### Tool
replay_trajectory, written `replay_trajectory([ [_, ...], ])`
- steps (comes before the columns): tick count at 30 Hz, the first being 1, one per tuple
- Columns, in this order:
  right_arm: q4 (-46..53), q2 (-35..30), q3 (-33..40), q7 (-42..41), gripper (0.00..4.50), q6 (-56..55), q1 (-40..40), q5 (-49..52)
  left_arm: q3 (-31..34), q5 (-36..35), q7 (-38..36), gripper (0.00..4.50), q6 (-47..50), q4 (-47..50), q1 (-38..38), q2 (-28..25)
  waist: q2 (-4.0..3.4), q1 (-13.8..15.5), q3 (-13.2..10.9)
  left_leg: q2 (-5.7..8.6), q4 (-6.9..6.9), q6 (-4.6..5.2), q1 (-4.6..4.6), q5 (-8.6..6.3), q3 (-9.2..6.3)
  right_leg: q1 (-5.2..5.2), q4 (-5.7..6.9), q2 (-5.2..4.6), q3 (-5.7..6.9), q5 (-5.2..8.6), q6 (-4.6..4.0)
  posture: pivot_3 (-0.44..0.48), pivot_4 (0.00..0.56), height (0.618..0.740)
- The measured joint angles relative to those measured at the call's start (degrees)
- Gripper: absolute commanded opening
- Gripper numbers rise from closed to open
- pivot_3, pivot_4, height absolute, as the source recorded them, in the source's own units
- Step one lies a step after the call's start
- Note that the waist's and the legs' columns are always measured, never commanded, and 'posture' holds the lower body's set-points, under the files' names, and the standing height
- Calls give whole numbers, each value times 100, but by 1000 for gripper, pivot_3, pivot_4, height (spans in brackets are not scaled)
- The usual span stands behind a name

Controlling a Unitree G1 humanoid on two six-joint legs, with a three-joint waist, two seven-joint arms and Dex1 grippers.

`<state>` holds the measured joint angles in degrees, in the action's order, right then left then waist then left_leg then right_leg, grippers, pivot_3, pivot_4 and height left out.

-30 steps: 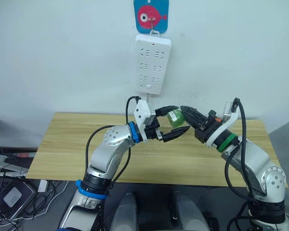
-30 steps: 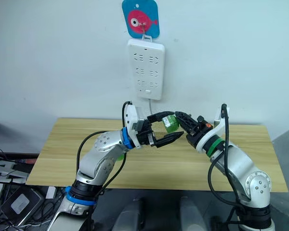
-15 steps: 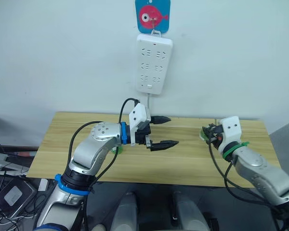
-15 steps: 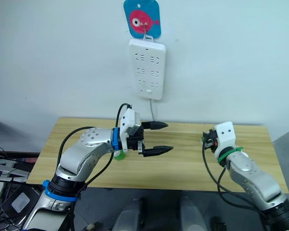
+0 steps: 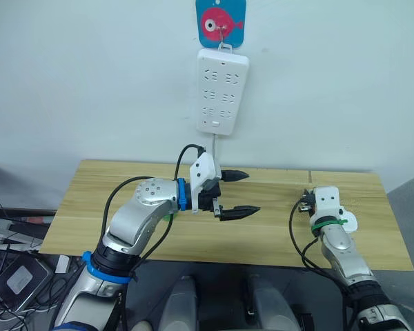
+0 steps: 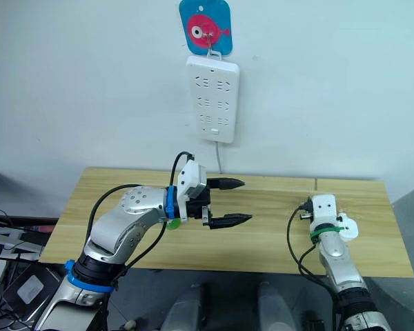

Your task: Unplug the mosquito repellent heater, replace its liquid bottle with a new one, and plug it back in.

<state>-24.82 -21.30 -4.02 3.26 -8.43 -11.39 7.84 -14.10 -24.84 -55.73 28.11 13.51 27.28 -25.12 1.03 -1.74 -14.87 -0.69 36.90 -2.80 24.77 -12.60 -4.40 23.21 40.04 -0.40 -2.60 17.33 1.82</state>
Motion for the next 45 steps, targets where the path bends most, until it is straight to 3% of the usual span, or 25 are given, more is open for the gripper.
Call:
replay_trajectory([
  [4, -123, 137, 170, -114, 850, -82, -60, -146, 51, -106, 21, 4500, 145, 71, -7, -16, 0, 3, 0, 0, 0, 0, -1, 0, -3, -1, 2, 0, 3, 0, 0, 82, 256, 740],
  [5, -124, 190, 218, -159, 1581, -91, -60, -160, 86, -138, 31, 4500, 190, 74, -7, -16, 0, 2, 0, -1, 0, 0, -1, 0, -3, -1, 2, 0, 2, 0, 0, 82, 256, 740],
  [10, 5, 334, 329, -399, 3280, -88, 2, -206, 103, -186, 61, 4500, 269, 176, -23, -30, -1, 5, 0, 1, 0, 0, -1, 0, -2, -1, 2, -2, 1, 0, 0, 76, 249, 740],
  [13, 768, 208, 469, -541, 4380, 17, 278, -211, 148, -190, 121, 4500, 269, 173, -101, -45, -2, 11, 0, 2, 0, 0, 0, 0, -1, -1, 1, -4, 0, 0, 0, 74, 246, 740],
  [20, 3413, -620, 695, -1440, 4453, 905, 358, -30, 578, 117, 541, 4500, -401, 204, -969, -101, -6, -12, 3, -11, -2, 0, -8, 0, -9, -2, 4, -8, 2, 0, 0, 53, 245, 740],
  [23, 4101, -710, 257, -2141, 4453, 1708, -6, 329, 892, 376, 1044, 4500, -945, 470, -1801, 61, -6, -15, 3, -17, -3, 1, -9, -1, -16, -5, 4, -9, 5, 0, -2, 63, 250, 740],
  [27, 4703, -1002, -561, -3236, 4453, 2607, -519, 669, 1381, 959, 2219, 4500, -1523, 1146, -3430, 551, -1, 15, 1, -9, -2, 3, -3, -3, -28, -4, -6, -30, 0, -1, -4, 96, 259, 740],
  [33, 4833, -1347, -673, -4307, 4453, 3009, -601, 1050, 1684, 1825, 3350, 4500, -2069, 1538, -4898, 911, 9, 222, -4, 28, -1, 5, -3, -3, -24, -18, -30, -67, 5, -4, 4, 154, 276, 740],
  [38, 4832, -1493, -681, -4994, 4453, 3109, -674, 1284, 1797, 1803, 3942, 4500, -2201, 1375, -5088, 1416, 9, 159, -9, 32, -6, 34, -3, -21, 10, -21, -77, -72, -21, -19, 29, 182, 290, 740],
  [45, 5093, -1532, -664, -5352, 4453, 3817, -983, 1831, 1855, 1812, 4112, 4500, -3204, -224, -4824, 1747, 20, 204, -29, 32, -10, 49, 0, -33, 0, -34, -104, -80, -7, -20, 30, 166, 306, 740],
])
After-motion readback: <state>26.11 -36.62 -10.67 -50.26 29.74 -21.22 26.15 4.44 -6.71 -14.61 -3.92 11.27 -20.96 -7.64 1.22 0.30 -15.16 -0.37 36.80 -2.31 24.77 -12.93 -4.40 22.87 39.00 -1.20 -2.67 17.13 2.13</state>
